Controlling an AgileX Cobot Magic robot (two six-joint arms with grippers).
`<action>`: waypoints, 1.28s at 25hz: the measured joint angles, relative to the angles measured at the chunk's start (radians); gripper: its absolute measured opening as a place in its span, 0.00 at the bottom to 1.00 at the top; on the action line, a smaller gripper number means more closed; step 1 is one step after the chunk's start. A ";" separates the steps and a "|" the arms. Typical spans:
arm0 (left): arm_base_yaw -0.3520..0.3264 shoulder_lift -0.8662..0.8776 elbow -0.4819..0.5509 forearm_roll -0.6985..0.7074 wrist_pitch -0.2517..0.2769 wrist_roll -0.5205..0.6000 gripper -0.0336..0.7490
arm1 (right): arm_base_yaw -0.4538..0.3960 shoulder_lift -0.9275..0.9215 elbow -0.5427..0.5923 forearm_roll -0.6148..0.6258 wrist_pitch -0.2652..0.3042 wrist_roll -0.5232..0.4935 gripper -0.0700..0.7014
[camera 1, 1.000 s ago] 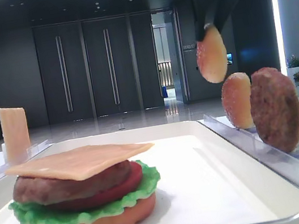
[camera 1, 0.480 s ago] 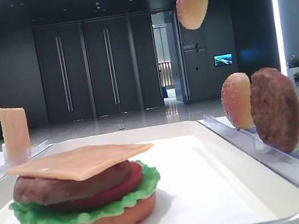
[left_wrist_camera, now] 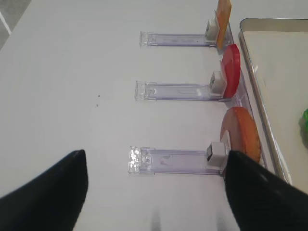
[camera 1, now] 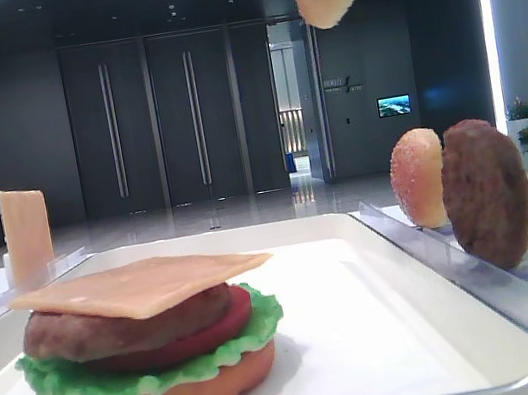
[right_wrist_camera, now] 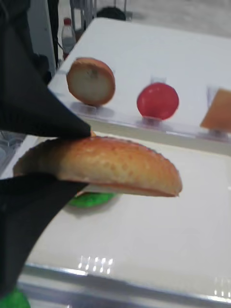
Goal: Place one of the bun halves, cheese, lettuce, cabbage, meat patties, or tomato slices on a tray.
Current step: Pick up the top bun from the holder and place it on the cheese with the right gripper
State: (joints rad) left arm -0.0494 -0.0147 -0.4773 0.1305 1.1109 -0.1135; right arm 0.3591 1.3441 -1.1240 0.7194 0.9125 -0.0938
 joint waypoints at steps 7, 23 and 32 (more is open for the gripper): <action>0.000 0.000 0.000 0.000 0.000 0.000 0.93 | 0.046 -0.072 0.266 0.378 -0.033 -0.322 0.31; 0.000 0.000 0.000 0.000 0.000 0.000 0.93 | 0.229 0.099 0.419 0.969 -0.157 -0.941 0.31; 0.000 0.000 0.000 0.000 0.000 0.000 0.93 | 0.229 0.261 0.421 1.075 -0.014 -1.066 0.30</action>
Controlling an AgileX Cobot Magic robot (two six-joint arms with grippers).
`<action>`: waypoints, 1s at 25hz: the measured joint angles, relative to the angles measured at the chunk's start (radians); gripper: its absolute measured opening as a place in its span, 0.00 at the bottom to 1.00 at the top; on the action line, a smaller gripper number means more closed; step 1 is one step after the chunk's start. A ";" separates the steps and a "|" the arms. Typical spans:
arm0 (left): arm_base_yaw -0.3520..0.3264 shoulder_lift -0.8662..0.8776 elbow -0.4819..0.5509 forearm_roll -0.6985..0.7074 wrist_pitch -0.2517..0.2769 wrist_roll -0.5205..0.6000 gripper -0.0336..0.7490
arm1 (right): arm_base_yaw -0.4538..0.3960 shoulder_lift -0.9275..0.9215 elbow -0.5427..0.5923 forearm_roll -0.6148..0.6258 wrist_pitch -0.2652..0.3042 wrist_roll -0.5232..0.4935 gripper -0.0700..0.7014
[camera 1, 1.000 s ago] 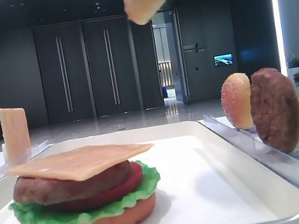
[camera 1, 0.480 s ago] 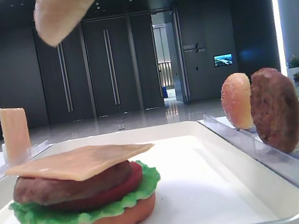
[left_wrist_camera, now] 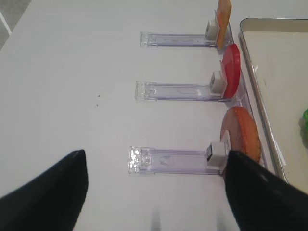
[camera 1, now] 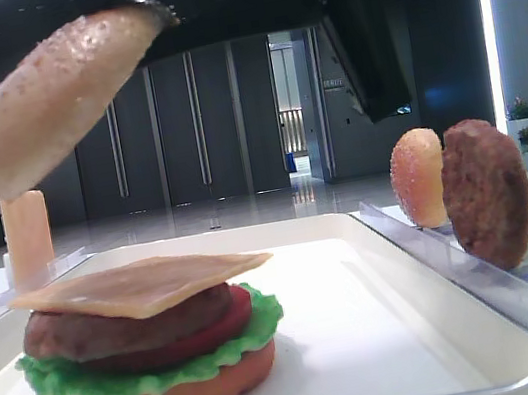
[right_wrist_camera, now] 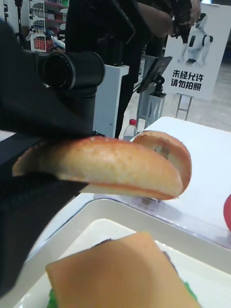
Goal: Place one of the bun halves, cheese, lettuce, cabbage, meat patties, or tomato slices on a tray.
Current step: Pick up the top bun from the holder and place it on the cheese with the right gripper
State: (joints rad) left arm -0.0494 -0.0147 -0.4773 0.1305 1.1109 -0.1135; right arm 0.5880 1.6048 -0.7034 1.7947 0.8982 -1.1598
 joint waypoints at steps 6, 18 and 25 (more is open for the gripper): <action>0.000 0.000 0.000 0.000 0.000 0.000 0.93 | 0.000 0.044 0.000 0.004 0.013 -0.034 0.30; 0.000 0.000 0.000 0.000 0.000 0.000 0.93 | 0.000 0.074 -0.023 0.006 0.009 -0.118 0.30; 0.000 0.000 0.000 0.000 0.000 0.000 0.93 | 0.000 0.136 -0.069 0.006 0.041 -0.121 0.30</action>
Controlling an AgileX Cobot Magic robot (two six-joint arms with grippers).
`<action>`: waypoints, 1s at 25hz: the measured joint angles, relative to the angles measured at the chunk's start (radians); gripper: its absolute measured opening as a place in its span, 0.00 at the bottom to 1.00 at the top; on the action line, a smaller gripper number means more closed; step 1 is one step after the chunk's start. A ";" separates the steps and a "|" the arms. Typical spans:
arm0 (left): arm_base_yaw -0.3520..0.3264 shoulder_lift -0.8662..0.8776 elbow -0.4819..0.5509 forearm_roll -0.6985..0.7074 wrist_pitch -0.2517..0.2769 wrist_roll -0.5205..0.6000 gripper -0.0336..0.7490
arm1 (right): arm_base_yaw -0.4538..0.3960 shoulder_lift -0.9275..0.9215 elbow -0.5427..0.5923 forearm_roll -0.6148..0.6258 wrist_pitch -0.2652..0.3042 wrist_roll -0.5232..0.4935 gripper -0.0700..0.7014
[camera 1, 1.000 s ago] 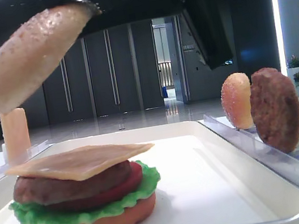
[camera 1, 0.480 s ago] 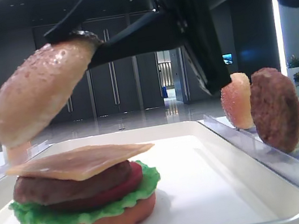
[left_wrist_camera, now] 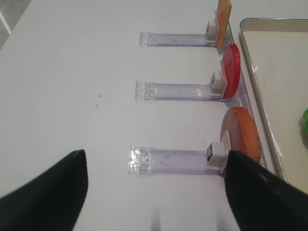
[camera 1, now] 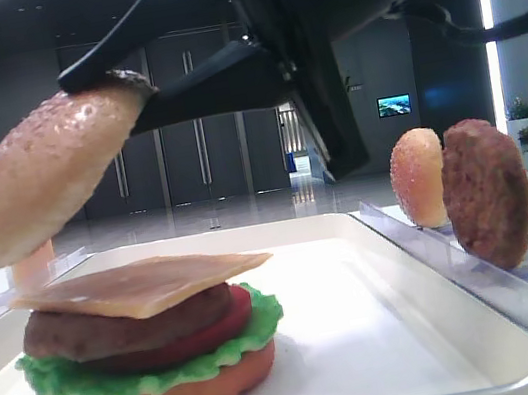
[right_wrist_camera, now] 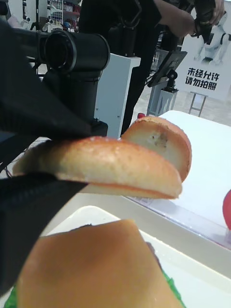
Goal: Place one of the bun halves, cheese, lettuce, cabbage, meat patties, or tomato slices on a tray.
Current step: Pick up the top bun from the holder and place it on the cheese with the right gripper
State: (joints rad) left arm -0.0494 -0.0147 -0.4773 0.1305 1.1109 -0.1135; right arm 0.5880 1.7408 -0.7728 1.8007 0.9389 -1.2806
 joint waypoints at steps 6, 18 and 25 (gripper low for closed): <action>0.000 0.000 0.000 0.000 0.000 0.000 0.93 | -0.001 0.006 -0.005 0.000 -0.012 -0.003 0.30; 0.000 0.000 0.000 0.000 0.000 0.000 0.93 | -0.021 0.063 -0.005 0.000 0.018 -0.003 0.30; 0.000 0.000 0.000 0.000 0.000 0.000 0.93 | -0.021 0.063 -0.005 0.000 0.012 -0.005 0.30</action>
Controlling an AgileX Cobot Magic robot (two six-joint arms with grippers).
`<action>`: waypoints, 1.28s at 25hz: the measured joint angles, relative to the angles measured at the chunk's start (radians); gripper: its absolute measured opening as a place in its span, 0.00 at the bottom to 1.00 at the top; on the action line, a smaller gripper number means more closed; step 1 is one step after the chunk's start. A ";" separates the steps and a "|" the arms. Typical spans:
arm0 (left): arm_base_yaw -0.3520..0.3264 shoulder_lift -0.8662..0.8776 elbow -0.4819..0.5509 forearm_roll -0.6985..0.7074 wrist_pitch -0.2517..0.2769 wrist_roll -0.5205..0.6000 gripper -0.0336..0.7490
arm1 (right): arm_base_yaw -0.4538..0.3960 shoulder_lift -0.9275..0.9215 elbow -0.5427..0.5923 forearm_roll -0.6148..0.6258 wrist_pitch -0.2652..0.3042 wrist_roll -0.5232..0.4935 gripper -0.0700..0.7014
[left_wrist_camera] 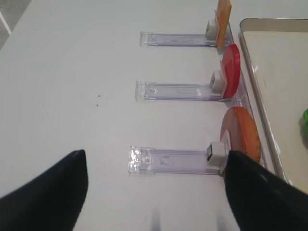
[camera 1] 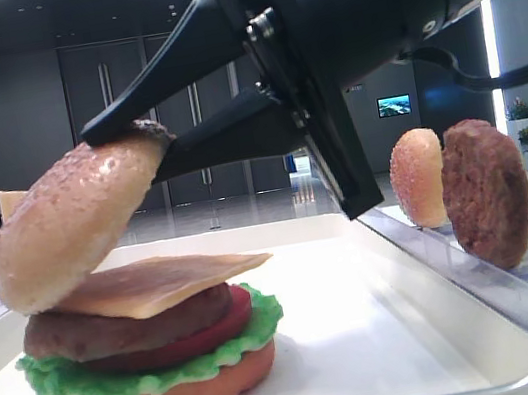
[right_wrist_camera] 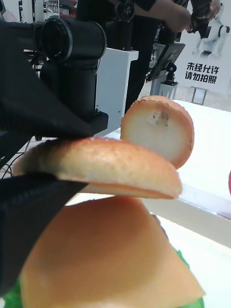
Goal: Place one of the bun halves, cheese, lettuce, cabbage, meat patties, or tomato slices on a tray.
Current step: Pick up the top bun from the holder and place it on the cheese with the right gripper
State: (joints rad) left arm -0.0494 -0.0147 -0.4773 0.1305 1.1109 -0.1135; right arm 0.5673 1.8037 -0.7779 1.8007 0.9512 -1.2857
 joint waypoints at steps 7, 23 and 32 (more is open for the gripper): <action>0.000 0.000 0.000 0.000 0.000 0.000 0.93 | 0.000 0.000 0.000 0.000 -0.002 -0.004 0.30; 0.000 0.000 0.000 0.000 0.000 0.000 0.93 | 0.000 0.000 0.000 -0.001 -0.022 -0.044 0.32; 0.000 0.000 0.000 0.000 0.000 0.000 0.93 | 0.000 0.000 0.000 -0.019 -0.059 -0.048 0.43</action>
State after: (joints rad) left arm -0.0494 -0.0147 -0.4773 0.1305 1.1109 -0.1135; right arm 0.5673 1.8038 -0.7779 1.7817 0.8922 -1.3336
